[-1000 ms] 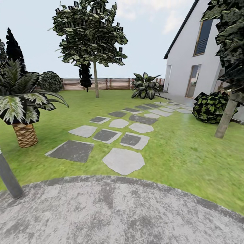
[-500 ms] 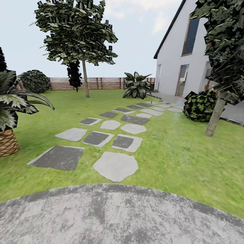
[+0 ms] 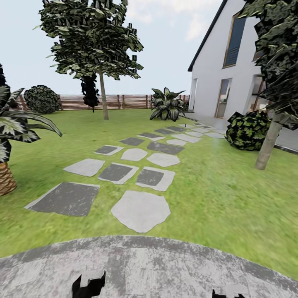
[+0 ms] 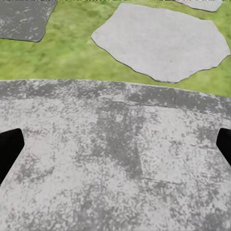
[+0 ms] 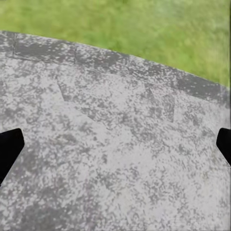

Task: In the garden, pick up the pesticide atomizer on the floor and spray pesticide onto both trees until each tree trunk is fully covered.

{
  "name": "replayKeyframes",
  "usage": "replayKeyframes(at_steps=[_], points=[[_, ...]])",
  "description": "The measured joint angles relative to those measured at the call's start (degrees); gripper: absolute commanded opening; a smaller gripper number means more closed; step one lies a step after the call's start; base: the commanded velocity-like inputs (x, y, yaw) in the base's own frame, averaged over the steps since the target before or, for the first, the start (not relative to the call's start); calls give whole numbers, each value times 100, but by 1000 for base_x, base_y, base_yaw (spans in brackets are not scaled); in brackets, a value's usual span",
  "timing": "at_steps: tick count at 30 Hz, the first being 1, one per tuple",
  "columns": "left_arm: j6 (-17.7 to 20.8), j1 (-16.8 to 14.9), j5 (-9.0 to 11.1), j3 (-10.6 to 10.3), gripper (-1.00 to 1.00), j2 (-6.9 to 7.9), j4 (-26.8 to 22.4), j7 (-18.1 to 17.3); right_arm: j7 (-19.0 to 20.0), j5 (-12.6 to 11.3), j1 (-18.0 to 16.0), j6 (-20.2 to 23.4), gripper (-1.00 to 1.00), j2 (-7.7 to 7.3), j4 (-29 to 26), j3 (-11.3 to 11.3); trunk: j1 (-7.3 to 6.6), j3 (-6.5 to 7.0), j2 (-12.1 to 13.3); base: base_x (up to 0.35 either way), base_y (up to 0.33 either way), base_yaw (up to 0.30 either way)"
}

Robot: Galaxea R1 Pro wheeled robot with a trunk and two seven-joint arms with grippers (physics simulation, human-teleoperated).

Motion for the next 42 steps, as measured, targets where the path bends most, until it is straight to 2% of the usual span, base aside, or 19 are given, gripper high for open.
replayKeyframes(at_steps=[10,14,15,16,17,18,23,42], points=[[3,-94,-65,-8,100,-10,87,-7,6,-6,-22,0,100,-48,322,4,0,0,0,350,48,0],[6,-97,-363,-6,100,-12,89,-8,19,-6,-22,0,100,-51,407,8,0,0,0,350,19,0],[11,-99,-528,-5,100,-12,91,-8,23,-6,-22,0,100,-50,448,9,0,0,0,350,9,0],[13,-98,-610,-4,100,-12,93,-8,24,-6,-22,0,100,-49,472,10,0,0,0,350,9,0],[13,-98,-613,-4,100,-12,93,-8,24,-6,-23,0,100,-48,473,10,0,0,0,350,6,0],[15,-99,-739,-3,100,-13,95,-8,26,-7,-19,0,100,-47,518,10,0,0,0,350,4,0],[18,-102,-935,-2,100,-13,102,-4,29,-6,-15,0,100,-50,606,-2,0,0,0,350,2,0],[-5,-100,-951,6,100,-13,59,9,30,-56,-10,-122,100,-3,630,-5,0,0,0,350,0,-28]])
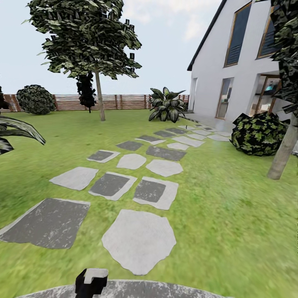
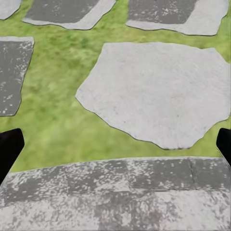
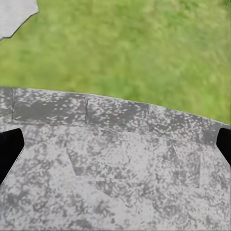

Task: In the garden, pick up the pesticide atomizer on the floor and spray pesticide onto both trees until each tree trunk is fully covered.

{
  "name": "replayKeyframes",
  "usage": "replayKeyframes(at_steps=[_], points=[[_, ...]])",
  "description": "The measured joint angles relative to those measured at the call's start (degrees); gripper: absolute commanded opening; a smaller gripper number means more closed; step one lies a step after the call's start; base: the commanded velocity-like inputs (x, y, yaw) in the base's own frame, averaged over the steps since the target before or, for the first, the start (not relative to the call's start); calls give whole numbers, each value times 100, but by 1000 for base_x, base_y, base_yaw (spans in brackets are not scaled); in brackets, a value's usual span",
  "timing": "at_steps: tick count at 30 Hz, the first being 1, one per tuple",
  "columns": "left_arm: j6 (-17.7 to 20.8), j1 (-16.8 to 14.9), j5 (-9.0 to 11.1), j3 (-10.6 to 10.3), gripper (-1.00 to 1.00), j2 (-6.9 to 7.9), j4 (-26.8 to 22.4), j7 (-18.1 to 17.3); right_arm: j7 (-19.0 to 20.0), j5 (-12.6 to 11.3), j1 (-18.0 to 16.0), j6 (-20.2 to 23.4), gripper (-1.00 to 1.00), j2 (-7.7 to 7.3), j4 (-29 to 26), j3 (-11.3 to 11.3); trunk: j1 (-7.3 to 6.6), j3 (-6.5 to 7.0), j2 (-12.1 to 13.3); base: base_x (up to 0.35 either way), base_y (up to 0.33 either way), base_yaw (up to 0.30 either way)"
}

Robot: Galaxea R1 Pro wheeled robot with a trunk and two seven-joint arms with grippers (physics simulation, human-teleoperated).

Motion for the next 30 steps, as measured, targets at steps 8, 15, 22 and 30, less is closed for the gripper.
replayKeyframes(at_steps=[8,15,22,30], points=[[-2,-1,0,0,100,0,-4,0,-3,-2,4,-87,100,3,4,0,0,-1,0,350,0,-238],[-2,-1,2,0,100,0,2,0,-6,-3,5,-96,100,3,110,3,0,-24,0,350,0,-262],[-2,0,1,0,100,0,4,0,-5,-2,4,-97,100,3,147,4,0,-64,0,350,0,-254],[1,-2,2,0,100,0,5,-1,-2,4,4,-105,100,8,155,8,0,-82,0,350,0,-61]])
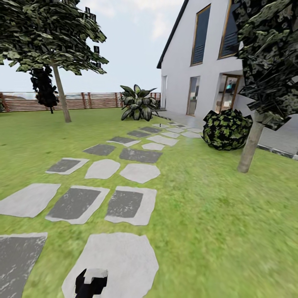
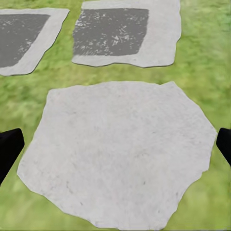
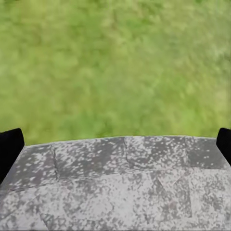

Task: In the garden, pick up the pesticide atomizer on the floor and spray pesticide onto both trees until each tree trunk is fully covered.

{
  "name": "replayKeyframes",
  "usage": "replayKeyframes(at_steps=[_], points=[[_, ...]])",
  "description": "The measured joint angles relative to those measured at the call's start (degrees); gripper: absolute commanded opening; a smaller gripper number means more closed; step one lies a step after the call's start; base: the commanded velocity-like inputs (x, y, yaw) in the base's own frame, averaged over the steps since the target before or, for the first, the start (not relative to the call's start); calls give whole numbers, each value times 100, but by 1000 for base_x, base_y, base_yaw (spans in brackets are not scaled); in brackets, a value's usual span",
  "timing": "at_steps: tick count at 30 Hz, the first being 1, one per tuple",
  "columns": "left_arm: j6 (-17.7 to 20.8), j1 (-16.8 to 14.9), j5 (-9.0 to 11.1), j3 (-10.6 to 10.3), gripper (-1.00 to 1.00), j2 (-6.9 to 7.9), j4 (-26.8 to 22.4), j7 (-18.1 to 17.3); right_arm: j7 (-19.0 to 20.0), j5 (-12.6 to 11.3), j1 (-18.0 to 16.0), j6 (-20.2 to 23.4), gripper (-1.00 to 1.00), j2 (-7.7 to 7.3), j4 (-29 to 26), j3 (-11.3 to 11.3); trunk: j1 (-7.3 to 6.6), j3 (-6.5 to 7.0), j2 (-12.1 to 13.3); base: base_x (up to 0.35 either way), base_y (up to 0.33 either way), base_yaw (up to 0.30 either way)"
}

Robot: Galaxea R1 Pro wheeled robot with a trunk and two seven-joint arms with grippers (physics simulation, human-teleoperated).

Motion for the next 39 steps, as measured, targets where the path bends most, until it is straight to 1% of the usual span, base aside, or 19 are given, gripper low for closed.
replayKeyframes(at_steps=[11,18,36,37,39], points=[[3,-1,0,0,100,0,8,0,1,24,1,3,100,25,10,-1,0,-1,0,350,0,-4],[6,3,-6,0,100,0,9,1,2,45,1,8,100,48,176,8,0,-2,0,350,0,0],[6,1,-2,-1,100,0,-9,1,2,43,1,3,100,56,199,-1,-1,-1,0,350,0,0],[6,1,-3,0,100,0,-8,1,2,43,0,1,100,56,199,1,24,-1,1,350,0,0],[6,-1,-4,0,100,0,-7,1,-8,31,1,-5,100,52,198,-3,1,-1,0,350,0,0]])
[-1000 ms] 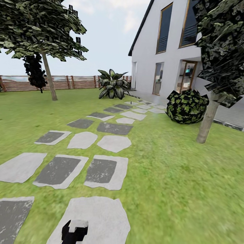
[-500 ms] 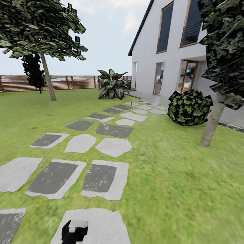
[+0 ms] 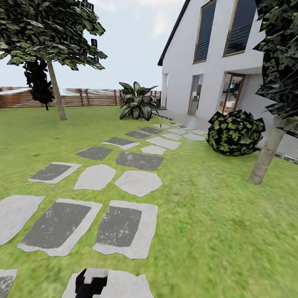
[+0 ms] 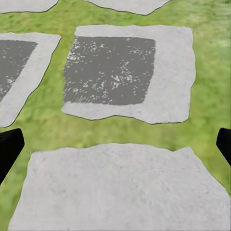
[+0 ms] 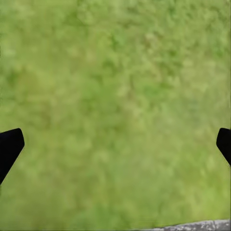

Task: In the garden, pick up the pesticide atomizer on the floor and spray pesticide onto both trees until each tree trunk is fully covered.

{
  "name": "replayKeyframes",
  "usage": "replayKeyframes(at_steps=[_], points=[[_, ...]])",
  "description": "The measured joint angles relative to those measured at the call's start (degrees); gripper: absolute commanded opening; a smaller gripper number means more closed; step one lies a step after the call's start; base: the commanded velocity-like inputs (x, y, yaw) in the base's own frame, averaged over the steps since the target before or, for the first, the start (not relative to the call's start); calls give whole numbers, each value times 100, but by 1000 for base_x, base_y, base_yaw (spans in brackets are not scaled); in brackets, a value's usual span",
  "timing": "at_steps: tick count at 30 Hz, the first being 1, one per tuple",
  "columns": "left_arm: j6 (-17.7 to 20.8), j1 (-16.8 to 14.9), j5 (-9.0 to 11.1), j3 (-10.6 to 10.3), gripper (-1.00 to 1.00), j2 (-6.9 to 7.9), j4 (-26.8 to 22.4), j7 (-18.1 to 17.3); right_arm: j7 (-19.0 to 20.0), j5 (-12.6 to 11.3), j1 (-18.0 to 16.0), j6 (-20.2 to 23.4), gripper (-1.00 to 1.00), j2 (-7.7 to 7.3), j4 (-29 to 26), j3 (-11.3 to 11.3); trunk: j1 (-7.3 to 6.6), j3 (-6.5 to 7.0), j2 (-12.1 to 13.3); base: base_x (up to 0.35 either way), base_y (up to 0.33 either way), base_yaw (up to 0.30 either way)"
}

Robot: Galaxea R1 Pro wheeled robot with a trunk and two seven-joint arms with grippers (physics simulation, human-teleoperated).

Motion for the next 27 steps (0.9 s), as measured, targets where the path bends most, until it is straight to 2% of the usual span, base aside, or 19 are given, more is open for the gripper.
replayKeyframes(at_steps=[27], points=[[-2,2,-1,0,100,0,22,0,-33,-63,0,-4,100,-22,-16,-48,-1,0,0,350,0,0]])
